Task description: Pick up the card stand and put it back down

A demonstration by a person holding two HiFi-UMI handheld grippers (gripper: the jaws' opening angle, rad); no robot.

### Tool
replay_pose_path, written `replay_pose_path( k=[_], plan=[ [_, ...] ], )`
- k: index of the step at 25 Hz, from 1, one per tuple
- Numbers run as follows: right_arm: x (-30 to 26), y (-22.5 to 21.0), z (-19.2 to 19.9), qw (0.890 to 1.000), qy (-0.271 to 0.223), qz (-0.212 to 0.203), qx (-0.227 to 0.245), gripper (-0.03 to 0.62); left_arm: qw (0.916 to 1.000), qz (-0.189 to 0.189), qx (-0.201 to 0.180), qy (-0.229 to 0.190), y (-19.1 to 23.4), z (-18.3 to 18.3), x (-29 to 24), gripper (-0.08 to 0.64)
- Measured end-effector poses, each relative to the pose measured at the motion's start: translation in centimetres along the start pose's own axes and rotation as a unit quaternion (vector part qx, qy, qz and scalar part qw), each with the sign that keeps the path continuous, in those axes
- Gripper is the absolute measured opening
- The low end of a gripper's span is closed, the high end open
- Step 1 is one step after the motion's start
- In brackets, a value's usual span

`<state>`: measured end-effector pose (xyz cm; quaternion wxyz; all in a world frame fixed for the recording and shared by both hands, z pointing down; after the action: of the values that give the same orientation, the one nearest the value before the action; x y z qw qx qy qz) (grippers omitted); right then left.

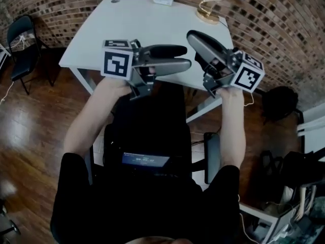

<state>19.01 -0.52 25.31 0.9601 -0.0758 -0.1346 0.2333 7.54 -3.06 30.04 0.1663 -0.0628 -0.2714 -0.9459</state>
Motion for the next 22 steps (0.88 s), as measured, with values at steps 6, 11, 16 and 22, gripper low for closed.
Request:
replay_pose_path(
  k=[6, 11, 16, 22],
  plan=[
    [-0.8, 2.9, -0.7, 1.000, -0.008, -0.009, 0.009, 0.074, 0.9999, 0.004, 0.008, -0.009, -1.8, -0.3, 0.5, 0.284],
    [-1.1, 6.0, 0.7, 0.999, -0.020, -0.019, 0.019, 0.063, 0.9996, -0.005, 0.006, -0.027, -3.3, 0.9, 2.2, 0.284],
    [-1.0, 8.9, 0.9, 0.998, -0.036, -0.043, 0.039, 0.051, 0.9992, -0.016, -0.001, -0.038, -4.6, 1.0, 2.8, 0.284],
    [-1.0, 10.5, 1.6, 0.996, -0.036, -0.049, 0.066, 0.030, 0.9983, -0.033, -0.017, -0.046, -5.9, 1.0, 3.2, 0.284]
  ],
)
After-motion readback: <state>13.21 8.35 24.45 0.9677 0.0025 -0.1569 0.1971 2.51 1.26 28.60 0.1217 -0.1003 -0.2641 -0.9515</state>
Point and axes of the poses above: the fingertips, and each gripper's own axes: x backward along the fingers, y to its left, z out of its underside, the point moved 6 cm from there along x, backward along the fingers, and after that the axes turned 9 degrees about -z, right-handed, at the moved point
